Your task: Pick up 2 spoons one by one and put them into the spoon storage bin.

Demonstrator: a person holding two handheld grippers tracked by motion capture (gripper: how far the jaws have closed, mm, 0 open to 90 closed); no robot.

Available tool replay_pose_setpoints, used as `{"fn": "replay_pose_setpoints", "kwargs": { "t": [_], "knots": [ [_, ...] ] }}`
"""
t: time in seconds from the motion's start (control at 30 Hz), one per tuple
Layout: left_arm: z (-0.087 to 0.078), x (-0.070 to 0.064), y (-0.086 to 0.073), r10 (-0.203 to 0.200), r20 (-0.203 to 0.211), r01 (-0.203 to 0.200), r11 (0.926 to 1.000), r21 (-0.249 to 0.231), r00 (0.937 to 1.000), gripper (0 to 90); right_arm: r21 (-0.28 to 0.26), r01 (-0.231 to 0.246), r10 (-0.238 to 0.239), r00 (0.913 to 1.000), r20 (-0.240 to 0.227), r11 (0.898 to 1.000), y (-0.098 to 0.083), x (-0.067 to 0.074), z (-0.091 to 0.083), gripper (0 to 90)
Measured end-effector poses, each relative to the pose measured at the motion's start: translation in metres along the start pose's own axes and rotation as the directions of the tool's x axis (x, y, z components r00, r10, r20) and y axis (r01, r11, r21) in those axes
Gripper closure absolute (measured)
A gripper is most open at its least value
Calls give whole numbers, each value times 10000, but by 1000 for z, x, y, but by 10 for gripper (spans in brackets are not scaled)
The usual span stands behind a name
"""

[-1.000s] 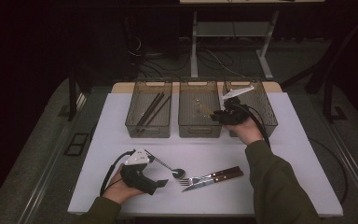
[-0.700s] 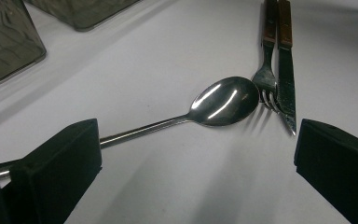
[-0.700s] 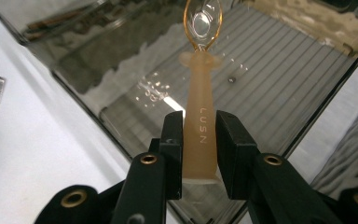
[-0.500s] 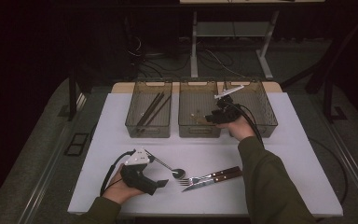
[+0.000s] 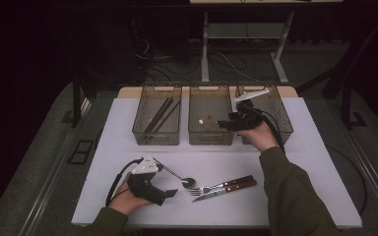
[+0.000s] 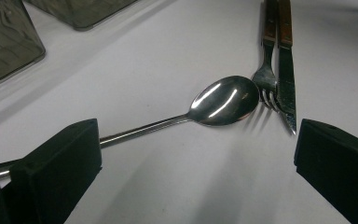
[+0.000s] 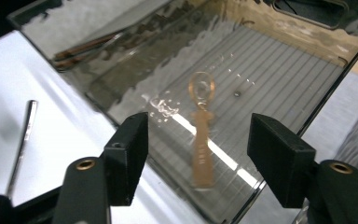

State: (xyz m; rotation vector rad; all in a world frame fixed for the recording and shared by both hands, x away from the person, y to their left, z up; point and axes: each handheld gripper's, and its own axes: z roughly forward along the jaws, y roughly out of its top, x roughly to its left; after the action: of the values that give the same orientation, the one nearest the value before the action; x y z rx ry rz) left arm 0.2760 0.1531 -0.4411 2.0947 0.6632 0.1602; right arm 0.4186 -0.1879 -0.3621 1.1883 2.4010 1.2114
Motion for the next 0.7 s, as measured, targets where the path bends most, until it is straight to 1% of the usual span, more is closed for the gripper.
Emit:
{"fn": "replay_pose_setpoints", "kwargs": {
  "t": [0.07, 0.2, 0.33, 0.43, 0.5, 0.6, 0.67, 0.7],
  "knots": [
    [0, 0, 0, 3, -2, -3, 10000, 5, 10000, 0, -111, 68, -68, 9999, -77, 9999, -3, 1, -6, 342],
    [0, 0, 0, 87, -15, -87, 9999, 68, 10000, 0, -256, 272, -269, 9996, 122, 9993, -10, 5, -17, 310],
    [0, 1, 0, 51, -39, -50, 10000, 72, 10000, 0, -418, 317, -316, 9995, 45, 9986, -18, 8, -27, 279],
    [0, 1, 0, 42, -47, -42, 10000, 67, 10000, 0, -619, 452, -446, 9989, 110, 9971, -24, 12, -34, 252],
    [0, 1, 0, 49, -57, -48, 9999, 91, 10000, 0, -756, 567, -563, 9984, 74, 9955, -29, 14, -38, 244],
    [0, 1, 0, 96, -70, -96, 9999, 90, 9999, 0, -823, 564, -561, 9984, 66, 9950, -35, 17, -44, 221],
    [0, 1, 0, 44, -93, -43, 9999, 101, 9999, 0, -797, 616, -614, 9981, 54, 9949, -40, 19, -46, 190],
    [0, 1, 0, 8, -88, -7, 10000, 99, 10000, 0, -786, 645, -635, 9979, 147, 9948, -42, 20, -47, 188]
  ]
}}
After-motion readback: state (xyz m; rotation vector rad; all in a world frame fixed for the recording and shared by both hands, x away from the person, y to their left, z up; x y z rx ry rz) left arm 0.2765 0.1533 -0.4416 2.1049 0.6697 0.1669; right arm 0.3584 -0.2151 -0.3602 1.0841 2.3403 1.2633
